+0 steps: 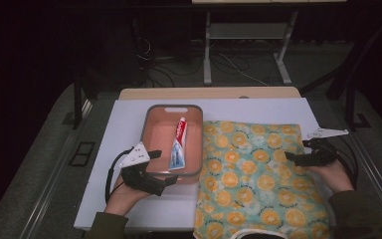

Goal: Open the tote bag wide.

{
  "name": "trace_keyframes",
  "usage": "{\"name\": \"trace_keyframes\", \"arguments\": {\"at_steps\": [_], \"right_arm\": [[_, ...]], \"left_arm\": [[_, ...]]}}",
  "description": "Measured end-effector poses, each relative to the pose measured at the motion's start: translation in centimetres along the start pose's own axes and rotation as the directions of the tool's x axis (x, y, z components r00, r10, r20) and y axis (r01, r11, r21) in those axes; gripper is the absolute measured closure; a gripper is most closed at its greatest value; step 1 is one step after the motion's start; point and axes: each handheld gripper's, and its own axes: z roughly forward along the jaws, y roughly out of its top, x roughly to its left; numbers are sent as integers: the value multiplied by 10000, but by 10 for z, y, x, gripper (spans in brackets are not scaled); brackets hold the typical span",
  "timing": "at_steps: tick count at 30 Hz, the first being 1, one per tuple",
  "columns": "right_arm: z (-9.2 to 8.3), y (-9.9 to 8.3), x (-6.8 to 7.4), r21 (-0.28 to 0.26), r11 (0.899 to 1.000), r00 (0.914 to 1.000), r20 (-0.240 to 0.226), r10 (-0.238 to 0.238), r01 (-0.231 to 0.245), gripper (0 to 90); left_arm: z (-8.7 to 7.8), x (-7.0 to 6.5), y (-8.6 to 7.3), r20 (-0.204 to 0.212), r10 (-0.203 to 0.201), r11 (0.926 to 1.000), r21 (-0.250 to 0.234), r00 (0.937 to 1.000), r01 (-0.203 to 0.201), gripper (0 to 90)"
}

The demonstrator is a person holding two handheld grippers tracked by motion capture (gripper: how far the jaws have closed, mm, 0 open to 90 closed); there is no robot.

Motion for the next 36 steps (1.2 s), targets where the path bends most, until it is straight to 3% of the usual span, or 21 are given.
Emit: {"name": "trace_keyframes", "arguments": {"at_steps": [3,6,9,12,19,22,26,27,29,32,36], "right_arm": [[8,-2,-14,310,9991,9991,342,261,-272,137],[15,-5,-24,475,9968,9974,360,620,-637,157],[19,-6,-26,651,9955,9974,261,676,-692,214],[20,-8,-24,822,9960,9990,303,324,-348,373],[18,-8,-25,728,9965,9989,267,395,-413,725],[18,-7,-24,762,9965,9994,8,346,-345,882],[18,-6,-24,713,9964,9989,-87,456,-449,896],[16,-5,-29,464,9959,9970,8,777,-777,896],[14,-2,-34,136,9951,9944,418,974,-980,897],[14,1,-43,57,9934,9869,1150,1131,-1145,897],[12,-1,-62,-86,9840,9614,2119,1756,-1779,897]], "left_arm": [[0,0,0,5,-13,10000,-5,10000,13,0],[1,0,0,9,-10,10000,5,10000,10,0],[1,0,0,12,-9,10000,22,10000,9,0],[1,-1,0,3,-11,10000,40,10000,11,0],[1,0,-1,0,14,10000,59,10000,-14,0],[2,-1,-1,6,0,10000,39,10000,0,0],[2,0,-1,13,3,10000,41,10000,-3,0],[1,0,-1,18,-10,10000,27,10000,10,0],[1,0,-1,24,-17,10000,28,10000,16,0],[1,0,-1,19,-42,10000,28,10000,42,0],[1,0,-1,22,-90,10000,-6,10000,90,0]]}}
